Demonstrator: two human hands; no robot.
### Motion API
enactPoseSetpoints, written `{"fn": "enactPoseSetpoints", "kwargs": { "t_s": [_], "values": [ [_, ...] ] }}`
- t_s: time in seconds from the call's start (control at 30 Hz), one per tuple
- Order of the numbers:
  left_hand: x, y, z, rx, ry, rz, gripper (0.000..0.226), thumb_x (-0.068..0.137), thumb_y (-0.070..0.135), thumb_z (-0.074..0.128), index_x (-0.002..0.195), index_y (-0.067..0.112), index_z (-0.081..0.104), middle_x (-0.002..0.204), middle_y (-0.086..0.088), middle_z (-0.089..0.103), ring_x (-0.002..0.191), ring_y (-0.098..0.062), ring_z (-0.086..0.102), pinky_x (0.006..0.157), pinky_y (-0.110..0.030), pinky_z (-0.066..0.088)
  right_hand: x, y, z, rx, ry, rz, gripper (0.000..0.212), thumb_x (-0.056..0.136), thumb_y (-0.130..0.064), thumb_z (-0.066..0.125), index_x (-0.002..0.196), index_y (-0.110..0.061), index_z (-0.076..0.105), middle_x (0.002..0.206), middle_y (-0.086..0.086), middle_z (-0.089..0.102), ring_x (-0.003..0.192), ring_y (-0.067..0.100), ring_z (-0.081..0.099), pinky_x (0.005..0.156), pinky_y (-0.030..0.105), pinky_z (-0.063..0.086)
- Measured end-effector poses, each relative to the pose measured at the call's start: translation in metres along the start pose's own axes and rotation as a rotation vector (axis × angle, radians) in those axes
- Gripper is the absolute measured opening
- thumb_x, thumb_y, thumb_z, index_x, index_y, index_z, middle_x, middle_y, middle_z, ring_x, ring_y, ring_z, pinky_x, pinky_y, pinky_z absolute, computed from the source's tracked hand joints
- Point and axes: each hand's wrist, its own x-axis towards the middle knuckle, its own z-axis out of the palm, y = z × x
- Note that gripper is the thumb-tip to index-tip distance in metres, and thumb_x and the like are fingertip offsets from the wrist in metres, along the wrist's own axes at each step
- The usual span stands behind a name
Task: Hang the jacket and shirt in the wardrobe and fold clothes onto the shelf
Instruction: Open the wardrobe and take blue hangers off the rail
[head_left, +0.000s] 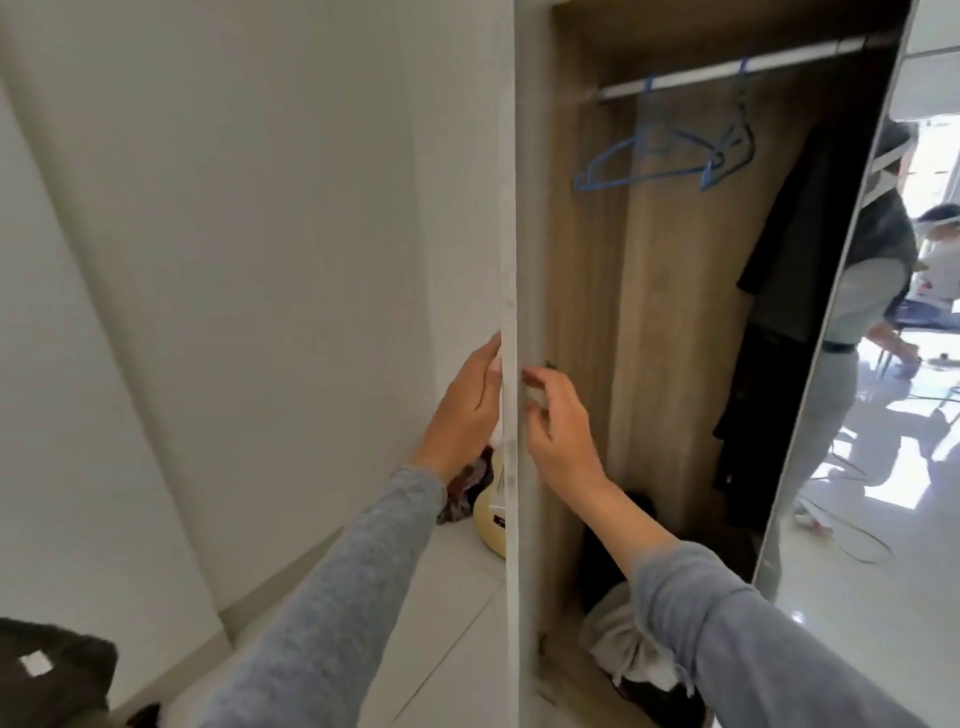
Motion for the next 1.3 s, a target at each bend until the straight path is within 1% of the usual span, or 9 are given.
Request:
{"fn": "enactPoseSetpoints", "kwargs": {
  "t_s": [0.07, 0.13, 0.23, 0.33, 0.47, 0.6, 0.7, 0.97, 1.3],
  "values": [
    [0.011, 0.003, -0.019, 0.015, 0.136, 0.036, 0.05, 0.101, 0.043, 0.024, 0.146, 0.021, 0.031, 0.146, 0.005, 0.041, 0.135, -0.007, 0.036, 0.112, -0.037, 0.032, 0.02, -0.008, 0.018, 0.034, -0.004, -0.034, 0.038, 0.093, -0.004, 0.044, 0.13, -0.012, 0.046, 0.128, -0.001, 0.048, 0.116, 0.002, 0.043, 0.103, 0.027, 0.042],
    [0.02, 0.007, -0.036, 0.051, 0.263, 0.072, 0.049, 0.102, 0.038, 0.027, 0.147, 0.017, 0.027, 0.148, 0.004, 0.037, 0.137, -0.008, 0.034, 0.112, -0.039, 0.031, 0.041, -0.013, 0.034, 0.066, -0.004, -0.061, 0.04, 0.094, -0.006, 0.043, 0.133, -0.013, 0.042, 0.133, -0.001, 0.043, 0.12, 0.002, 0.04, 0.104, 0.027, 0.04],
    [0.036, 0.01, -0.051, 0.151, 0.403, 0.13, 0.051, 0.101, 0.026, 0.038, 0.148, 0.012, 0.022, 0.149, -0.003, 0.032, 0.137, -0.01, 0.031, 0.114, -0.029, 0.027, 0.073, -0.017, 0.056, 0.1, -0.003, -0.111, 0.044, 0.094, -0.007, 0.043, 0.138, -0.012, 0.039, 0.139, 0.0, 0.038, 0.128, 0.01, 0.038, 0.105, 0.011, 0.029],
    [0.056, 0.001, -0.063, 0.335, 0.514, 0.124, 0.065, 0.099, 0.016, 0.044, 0.15, 0.01, 0.004, 0.156, -0.007, 0.011, 0.14, 0.0, 0.009, 0.112, -0.007, 0.009, 0.105, -0.016, 0.077, 0.112, 0.007, -0.17, 0.046, 0.095, -0.007, 0.045, 0.14, -0.011, 0.037, 0.144, 0.003, 0.034, 0.133, 0.013, 0.033, 0.1, -0.003, 0.015],
    [0.078, -0.02, -0.079, 0.564, 0.655, 0.161, 0.076, 0.096, 0.017, 0.05, 0.149, 0.008, -0.005, 0.156, -0.001, -0.008, 0.141, 0.004, -0.01, 0.112, -0.008, 0.001, 0.142, -0.005, 0.099, 0.102, 0.004, -0.282, 0.049, 0.093, -0.013, 0.046, 0.141, -0.011, 0.038, 0.147, 0.006, 0.032, 0.136, 0.014, 0.027, 0.109, 0.011, 0.016],
    [0.094, -0.058, -0.101, 1.009, 0.744, 0.177, 0.07, 0.094, 0.024, 0.049, 0.146, -0.001, 0.009, 0.155, -0.014, 0.004, 0.145, -0.016, -0.006, 0.119, -0.035, 0.007, 0.173, 0.013, 0.121, 0.058, -0.005, -0.409, 0.05, 0.091, -0.024, 0.04, 0.139, -0.011, 0.041, 0.147, 0.008, 0.035, 0.136, 0.017, 0.026, 0.113, 0.02, 0.016],
    [0.103, -0.076, -0.117, 1.158, 0.758, 0.093, 0.07, 0.093, 0.033, 0.043, 0.147, 0.0, 0.013, 0.155, -0.017, 0.008, 0.145, -0.017, -0.008, 0.118, -0.037, 0.001, 0.192, 0.028, 0.136, -0.004, -0.02, -0.483, 0.05, 0.092, -0.023, 0.038, 0.14, -0.012, 0.04, 0.149, 0.007, 0.034, 0.139, 0.022, 0.026, 0.115, 0.025, 0.015],
    [0.121, -0.12, -0.126, 1.383, 0.672, -0.001, 0.069, 0.094, 0.037, 0.04, 0.148, 0.001, 0.014, 0.156, -0.016, 0.009, 0.146, -0.023, 0.001, 0.119, -0.039, 0.006, 0.23, 0.063, 0.161, -0.133, -0.035, -0.502, 0.053, 0.09, -0.026, 0.036, 0.143, -0.018, 0.033, 0.153, 0.006, 0.03, 0.142, 0.02, 0.018, 0.114, 0.04, 0.018],
    [0.138, -0.13, -0.109, 1.424, 0.816, -0.02, 0.072, 0.094, 0.041, 0.038, 0.145, -0.005, 0.017, 0.154, -0.02, 0.011, 0.145, -0.024, -0.007, 0.119, -0.042, 0.001, 0.233, 0.085, 0.158, -0.362, -0.082, -0.611, 0.06, 0.095, -0.037, 0.033, 0.149, -0.021, 0.016, 0.157, 0.003, 0.015, 0.145, 0.022, 0.01, 0.117, 0.043, 0.008]
  ]
}}
